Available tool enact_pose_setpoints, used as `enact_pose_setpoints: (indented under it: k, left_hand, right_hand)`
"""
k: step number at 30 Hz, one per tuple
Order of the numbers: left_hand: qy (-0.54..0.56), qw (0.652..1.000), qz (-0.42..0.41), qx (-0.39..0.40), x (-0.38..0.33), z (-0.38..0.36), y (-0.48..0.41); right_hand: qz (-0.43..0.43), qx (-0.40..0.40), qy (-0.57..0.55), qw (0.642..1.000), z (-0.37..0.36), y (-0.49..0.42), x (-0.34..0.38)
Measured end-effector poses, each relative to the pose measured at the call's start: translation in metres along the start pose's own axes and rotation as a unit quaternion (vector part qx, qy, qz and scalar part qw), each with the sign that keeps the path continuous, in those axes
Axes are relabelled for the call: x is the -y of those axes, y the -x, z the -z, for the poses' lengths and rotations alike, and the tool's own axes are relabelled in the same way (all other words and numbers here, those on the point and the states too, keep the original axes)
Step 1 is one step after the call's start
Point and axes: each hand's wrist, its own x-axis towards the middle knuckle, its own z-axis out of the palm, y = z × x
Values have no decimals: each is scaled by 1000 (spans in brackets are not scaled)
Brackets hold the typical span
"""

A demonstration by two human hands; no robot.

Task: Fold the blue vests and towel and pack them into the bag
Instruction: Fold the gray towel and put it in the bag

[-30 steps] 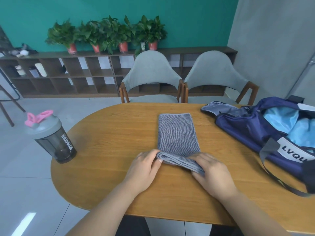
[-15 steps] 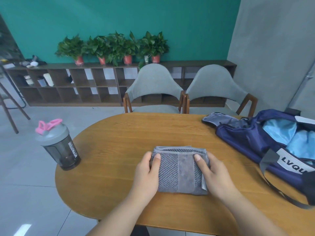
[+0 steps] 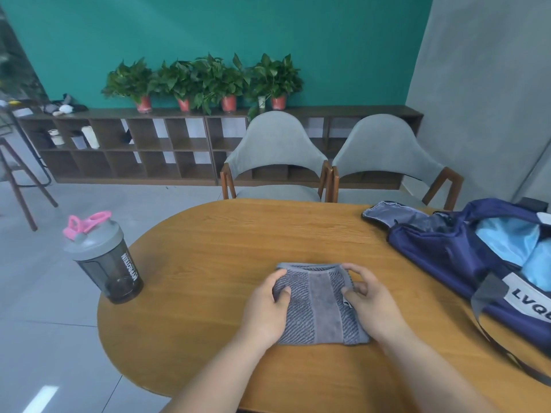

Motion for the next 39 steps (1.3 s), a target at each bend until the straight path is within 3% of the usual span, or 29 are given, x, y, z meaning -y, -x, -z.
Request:
enact_pose_setpoints:
  k: [8, 14, 19, 21, 23, 24, 26, 30, 39]
  left_hand:
    - [-149, 988, -35, 30, -19, 6, -5]
    - [-229, 967, 20, 105, -37, 2, -10]
    - [-318, 947, -29, 27, -32, -8, -1]
    - [-332, 937, -106, -31, -25, -10, 3]
    - [-325, 923, -199, -49, -24, -8, 3]
    - [-324, 917, -232, -33, -24, -8, 2]
    - [-335, 909, -246, 31, -24, -8, 0]
    - [-369, 905, -174, 120, -15, -10, -4]
    - [-412, 886, -137, 163, -13, -17, -11]
  right_hand:
    - [-10, -72, 105, 992, -5, -12, 9]
    - [-4, -89, 238, 967, -11, -16, 13]
    - [-33, -86, 347, 933, -10, -6, 14]
    - [42, -133, 388, 911, -9, 0, 14]
    - [180, -171, 414, 876, -9, 3, 16]
    - [228, -164, 416, 865, -11, 4, 18]
    - [244, -92, 423, 868, -15, 3, 22]
    - [142, 59, 463, 873, -24, -3, 8]
    - [120, 74, 490, 860, -30, -10, 0]
